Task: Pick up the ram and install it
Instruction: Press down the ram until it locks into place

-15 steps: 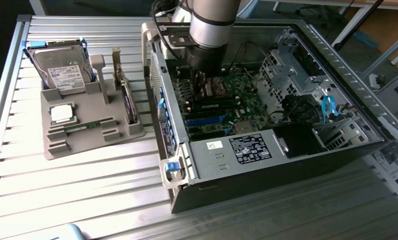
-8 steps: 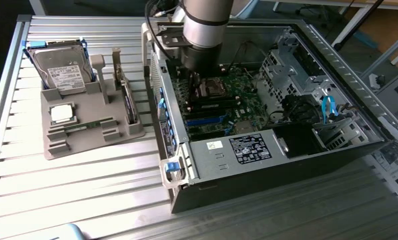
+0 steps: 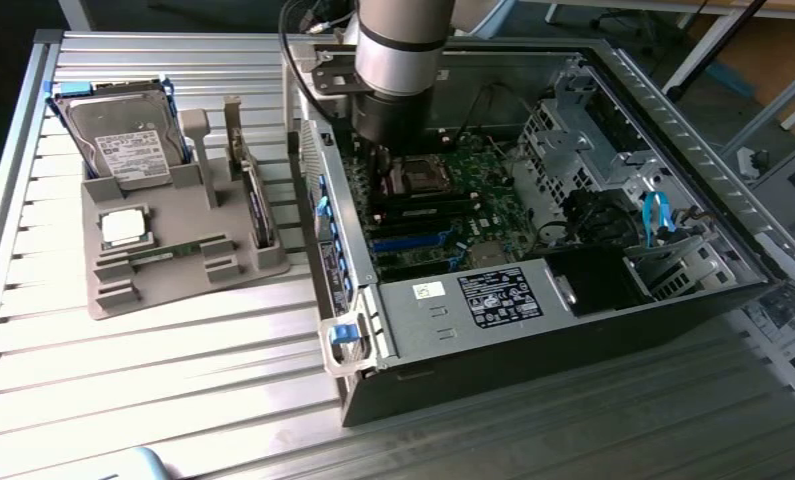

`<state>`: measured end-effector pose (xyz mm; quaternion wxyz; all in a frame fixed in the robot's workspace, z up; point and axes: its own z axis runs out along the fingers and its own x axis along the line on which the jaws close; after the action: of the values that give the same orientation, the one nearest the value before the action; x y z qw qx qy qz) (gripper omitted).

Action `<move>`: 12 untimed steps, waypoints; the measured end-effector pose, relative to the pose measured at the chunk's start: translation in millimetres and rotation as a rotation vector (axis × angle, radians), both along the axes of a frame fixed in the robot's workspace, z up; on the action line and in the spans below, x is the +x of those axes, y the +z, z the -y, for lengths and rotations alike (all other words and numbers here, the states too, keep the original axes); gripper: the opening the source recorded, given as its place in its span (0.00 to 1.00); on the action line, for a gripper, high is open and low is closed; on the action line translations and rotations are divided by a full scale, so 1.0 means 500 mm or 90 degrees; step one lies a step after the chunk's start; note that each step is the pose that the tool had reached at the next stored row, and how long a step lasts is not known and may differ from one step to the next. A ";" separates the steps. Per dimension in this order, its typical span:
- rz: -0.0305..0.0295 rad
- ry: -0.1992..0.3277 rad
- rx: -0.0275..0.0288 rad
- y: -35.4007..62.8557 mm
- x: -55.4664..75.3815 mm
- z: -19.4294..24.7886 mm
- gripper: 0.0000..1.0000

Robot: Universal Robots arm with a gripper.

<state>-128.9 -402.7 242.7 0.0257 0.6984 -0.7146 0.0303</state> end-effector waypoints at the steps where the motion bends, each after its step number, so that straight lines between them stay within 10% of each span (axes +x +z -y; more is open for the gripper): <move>1: 0.0001 0.000 0.0000 0.000 -0.001 -0.0001 0.11; 12: 0.0001 0.000 0.0000 0.000 0.019 -0.0001 0.11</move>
<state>-119.4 -402.6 242.6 0.0256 0.6984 -0.7146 0.0304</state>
